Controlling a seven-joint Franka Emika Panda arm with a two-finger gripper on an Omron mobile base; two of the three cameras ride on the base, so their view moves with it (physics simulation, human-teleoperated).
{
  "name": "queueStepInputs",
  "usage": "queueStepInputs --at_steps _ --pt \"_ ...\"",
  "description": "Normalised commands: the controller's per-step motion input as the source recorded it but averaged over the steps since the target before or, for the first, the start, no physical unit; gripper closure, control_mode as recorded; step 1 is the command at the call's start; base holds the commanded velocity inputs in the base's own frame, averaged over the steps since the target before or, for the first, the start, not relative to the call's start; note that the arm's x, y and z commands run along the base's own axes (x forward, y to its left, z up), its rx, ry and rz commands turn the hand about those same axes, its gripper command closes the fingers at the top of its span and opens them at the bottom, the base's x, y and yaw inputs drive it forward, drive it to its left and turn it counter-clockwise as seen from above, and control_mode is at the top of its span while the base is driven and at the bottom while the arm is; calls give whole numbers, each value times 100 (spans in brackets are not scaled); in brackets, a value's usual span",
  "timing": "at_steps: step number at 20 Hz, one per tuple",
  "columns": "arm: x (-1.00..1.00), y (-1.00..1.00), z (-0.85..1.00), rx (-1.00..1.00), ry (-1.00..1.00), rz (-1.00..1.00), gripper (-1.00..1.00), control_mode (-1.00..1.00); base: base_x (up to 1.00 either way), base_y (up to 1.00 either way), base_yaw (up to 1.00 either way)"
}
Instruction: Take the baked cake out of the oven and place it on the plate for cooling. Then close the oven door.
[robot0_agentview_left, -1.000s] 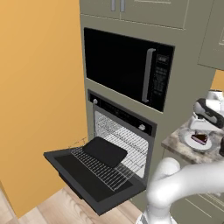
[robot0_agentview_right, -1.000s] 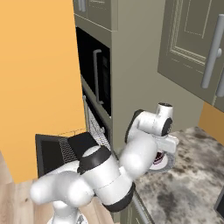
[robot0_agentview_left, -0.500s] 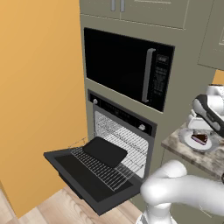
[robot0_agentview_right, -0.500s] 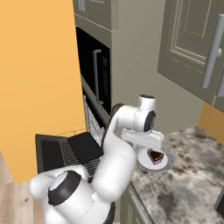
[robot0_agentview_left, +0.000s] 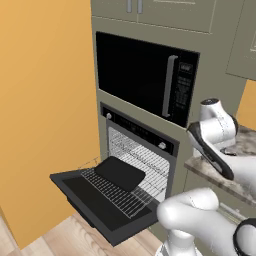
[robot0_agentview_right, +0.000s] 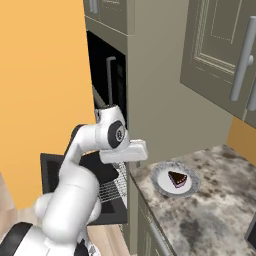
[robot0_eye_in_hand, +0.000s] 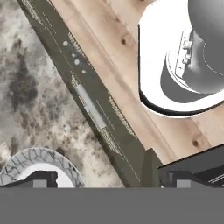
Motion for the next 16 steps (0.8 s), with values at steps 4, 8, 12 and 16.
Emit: queueStepInputs --at_steps 4,8,12,16 --pt "22 100 23 -8 15 40 -100 -100 0 0 0" --pt "28 100 8 -7 24 39 -100 -100 0 0 0" --pt "58 100 0 -3 22 38 -100 -100 0 0 0" --pt "92 100 -3 -1 23 31 -100 -100 0 0 0"
